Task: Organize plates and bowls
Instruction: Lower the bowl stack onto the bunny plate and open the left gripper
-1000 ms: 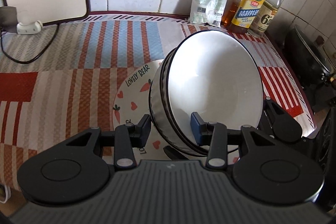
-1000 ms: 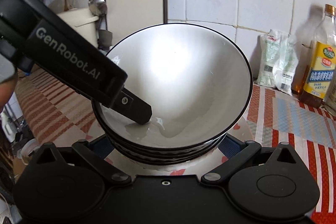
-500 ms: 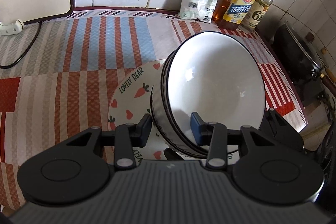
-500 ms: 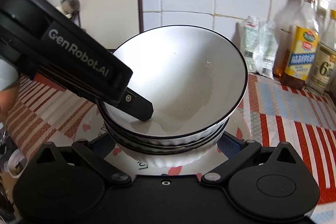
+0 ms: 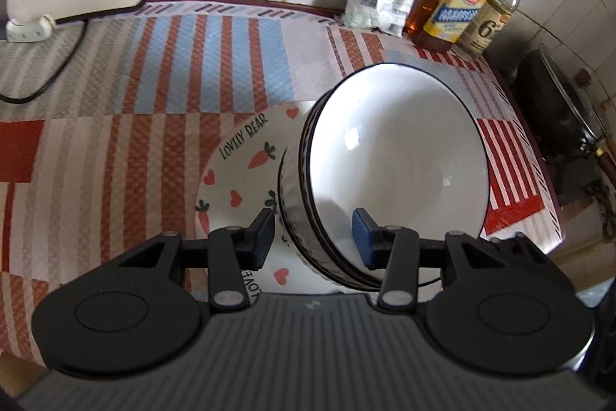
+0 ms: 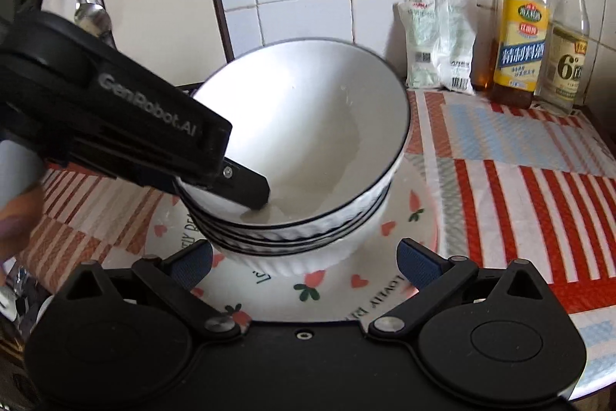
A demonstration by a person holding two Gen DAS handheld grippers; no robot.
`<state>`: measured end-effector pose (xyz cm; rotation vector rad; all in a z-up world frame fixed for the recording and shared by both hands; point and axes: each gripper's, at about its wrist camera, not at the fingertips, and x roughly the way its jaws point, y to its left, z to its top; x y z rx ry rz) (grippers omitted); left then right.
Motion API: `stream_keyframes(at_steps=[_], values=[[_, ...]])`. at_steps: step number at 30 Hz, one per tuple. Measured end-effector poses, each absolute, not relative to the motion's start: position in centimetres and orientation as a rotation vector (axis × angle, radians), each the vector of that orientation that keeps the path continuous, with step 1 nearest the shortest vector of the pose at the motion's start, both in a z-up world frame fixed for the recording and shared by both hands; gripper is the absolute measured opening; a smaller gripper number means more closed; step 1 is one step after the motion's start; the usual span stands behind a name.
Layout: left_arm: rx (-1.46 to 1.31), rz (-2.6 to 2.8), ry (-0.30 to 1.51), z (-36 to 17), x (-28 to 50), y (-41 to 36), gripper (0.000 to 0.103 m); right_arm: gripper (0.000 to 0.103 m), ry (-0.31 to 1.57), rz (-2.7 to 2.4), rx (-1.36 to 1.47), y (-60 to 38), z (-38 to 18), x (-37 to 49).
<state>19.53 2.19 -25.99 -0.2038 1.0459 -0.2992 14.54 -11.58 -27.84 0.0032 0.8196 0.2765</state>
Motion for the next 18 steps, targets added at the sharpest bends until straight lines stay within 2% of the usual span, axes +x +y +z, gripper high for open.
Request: stream_keyframes(at_steps=[6, 18], values=[[-0.203, -0.185, 1.0, -23.6, 17.6, 2.5, 0.045, 0.102, 0.846, 0.322, -0.073, -12.6, -26.0, 13.0], [-0.114, -0.194, 0.879, -15.3, 10.2, -0.2, 0.053, 0.102, 0.801, 0.27, -0.024, -17.8, -19.4, 8.7]])
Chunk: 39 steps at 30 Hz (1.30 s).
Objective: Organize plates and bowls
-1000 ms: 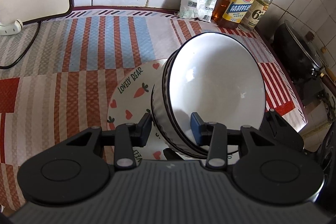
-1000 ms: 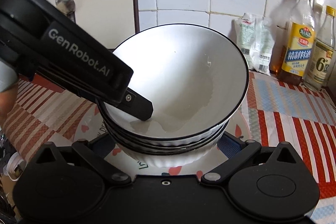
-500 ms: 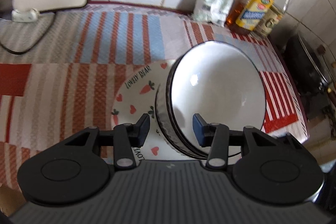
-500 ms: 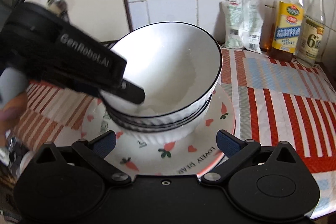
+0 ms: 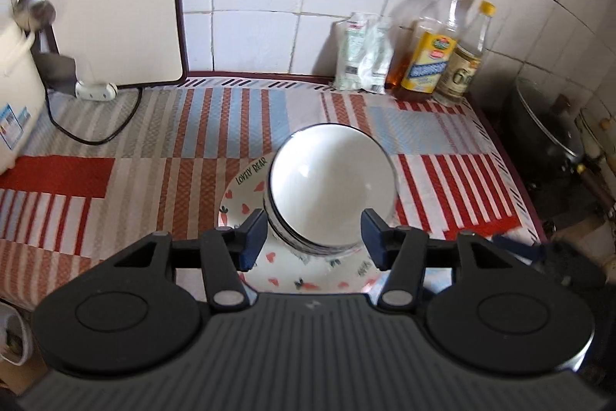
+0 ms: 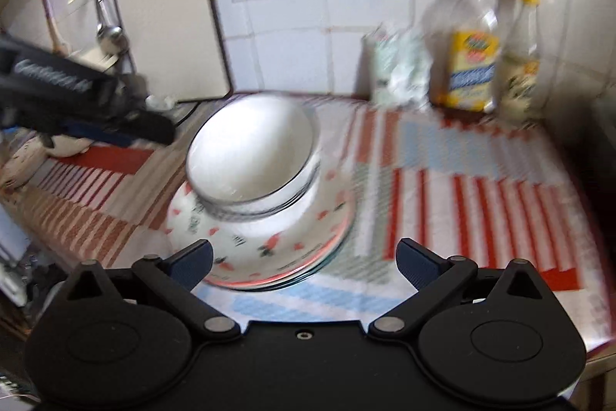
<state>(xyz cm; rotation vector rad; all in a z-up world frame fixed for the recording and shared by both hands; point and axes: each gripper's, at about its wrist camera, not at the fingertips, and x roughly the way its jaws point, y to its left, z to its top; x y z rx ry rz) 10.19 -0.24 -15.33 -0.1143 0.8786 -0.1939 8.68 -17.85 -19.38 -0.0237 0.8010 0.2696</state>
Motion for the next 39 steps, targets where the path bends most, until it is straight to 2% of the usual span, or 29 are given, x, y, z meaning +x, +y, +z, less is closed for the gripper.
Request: stream_keyframes(at_steps=[8, 21, 27, 39], values=[[-0.089, -0.174, 0.882, -11.8, 6.3, -2.6, 0.055, 0.102, 0.769, 0.19, -0.081, -20.2, -13.7, 6.5], [0.033, -0.091, 0.864, -6.8, 2.0, -2.7, 0.089, 0.103, 0.77, 0.063, -0.117, -21.0, -6.1, 3.4], [0.067, -0.078, 0.844, -6.5, 1.0, -3.4, 0.099, 0.103, 0.804, -0.011, -0.076, -21.1, -4.4, 2.3], [0.081, -0.025, 0.818, -6.7, 0.1, -3.6, 0.099, 0.102, 0.76, -0.036, -0.047, -21.4, -3.9, 0.7]])
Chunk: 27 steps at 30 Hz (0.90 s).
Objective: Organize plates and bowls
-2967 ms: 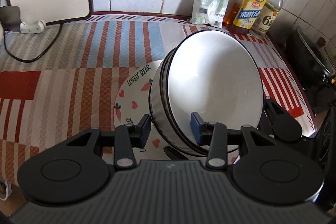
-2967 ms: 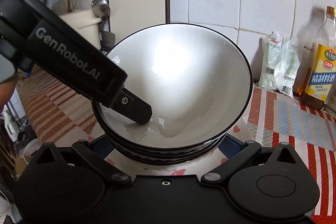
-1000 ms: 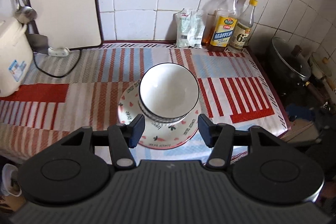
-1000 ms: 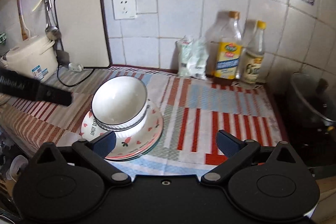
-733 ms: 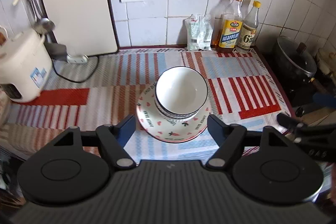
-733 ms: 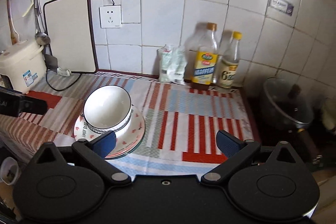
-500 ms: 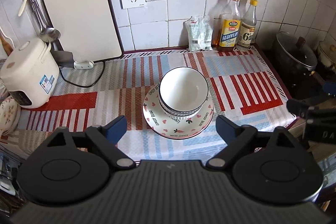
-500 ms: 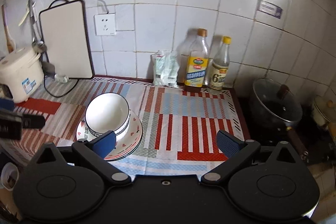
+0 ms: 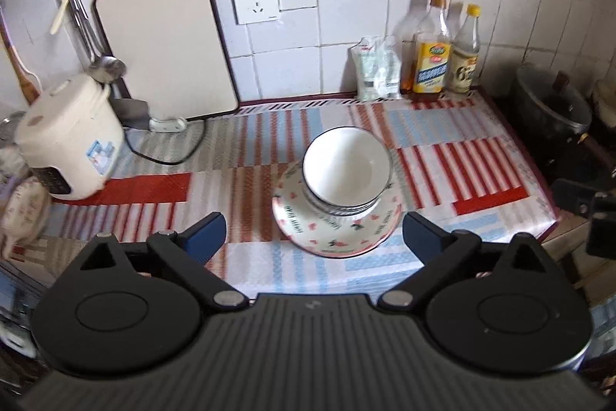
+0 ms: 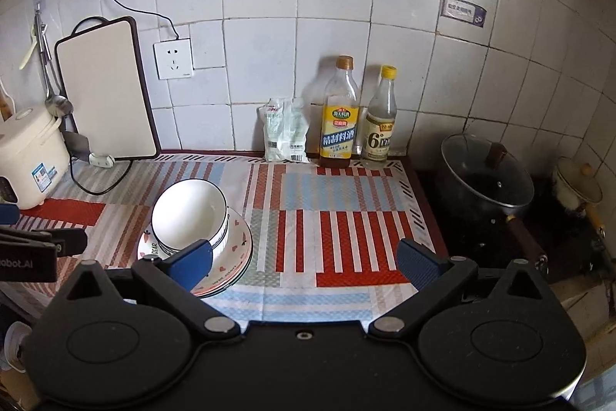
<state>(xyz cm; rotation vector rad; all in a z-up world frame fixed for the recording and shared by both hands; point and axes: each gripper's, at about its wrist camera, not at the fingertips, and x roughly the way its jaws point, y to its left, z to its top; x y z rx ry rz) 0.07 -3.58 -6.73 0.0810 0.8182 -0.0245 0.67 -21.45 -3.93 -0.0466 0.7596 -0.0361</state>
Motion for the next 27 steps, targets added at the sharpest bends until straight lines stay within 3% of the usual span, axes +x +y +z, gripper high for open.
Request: stream_keyframes(at_steps=[11, 27], values=[[0.078, 0.019, 0.901, -5.8, -0.5, -3.0, 0.099, 0.102, 0.803, -0.043, -0.058, -20.4, -2.6, -0.5], [0.064, -0.01, 0.864, -4.6, -1.0, -3.2, 0.099, 0.103, 0.824, -0.071, -0.062, -20.5, -1.6, -0.6]])
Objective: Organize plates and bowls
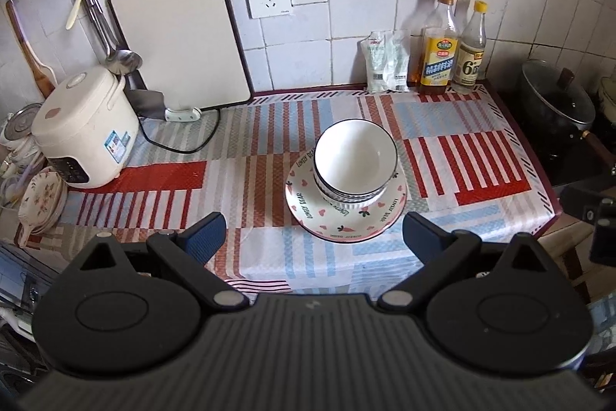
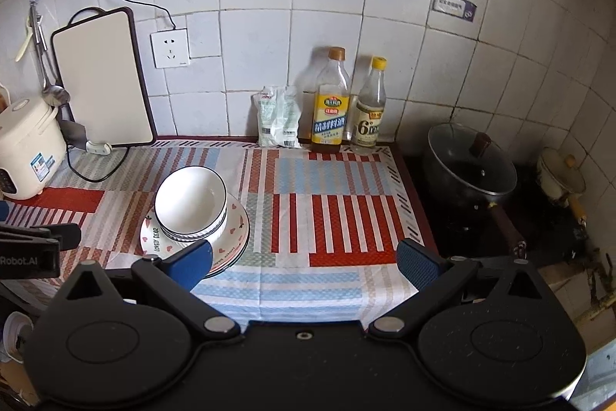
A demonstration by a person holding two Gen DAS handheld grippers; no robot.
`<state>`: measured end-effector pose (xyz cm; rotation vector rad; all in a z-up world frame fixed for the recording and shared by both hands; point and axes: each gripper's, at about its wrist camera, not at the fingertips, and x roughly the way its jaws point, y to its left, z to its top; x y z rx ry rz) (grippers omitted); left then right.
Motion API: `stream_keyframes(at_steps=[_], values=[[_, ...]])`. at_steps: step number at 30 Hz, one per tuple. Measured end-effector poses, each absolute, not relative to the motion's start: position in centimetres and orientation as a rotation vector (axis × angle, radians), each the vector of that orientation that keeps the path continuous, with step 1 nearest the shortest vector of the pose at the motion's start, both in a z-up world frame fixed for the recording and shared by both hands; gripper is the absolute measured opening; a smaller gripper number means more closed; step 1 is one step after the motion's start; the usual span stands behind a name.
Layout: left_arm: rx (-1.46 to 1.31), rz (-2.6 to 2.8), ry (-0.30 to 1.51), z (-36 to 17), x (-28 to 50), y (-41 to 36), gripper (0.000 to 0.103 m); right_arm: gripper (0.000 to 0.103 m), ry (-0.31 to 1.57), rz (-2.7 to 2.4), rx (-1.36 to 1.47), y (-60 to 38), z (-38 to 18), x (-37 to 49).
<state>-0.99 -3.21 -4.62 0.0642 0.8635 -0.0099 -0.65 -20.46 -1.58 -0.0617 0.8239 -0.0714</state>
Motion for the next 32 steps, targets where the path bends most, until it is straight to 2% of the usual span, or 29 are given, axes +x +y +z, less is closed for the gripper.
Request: stream_keyframes(at_steps=[32], values=[[0.075, -0.017, 0.882, -5.22, -0.57, -2.85, 0.099, 0.103, 0.842, -0.079, -0.092, -20.01, -2.06, -0.25]])
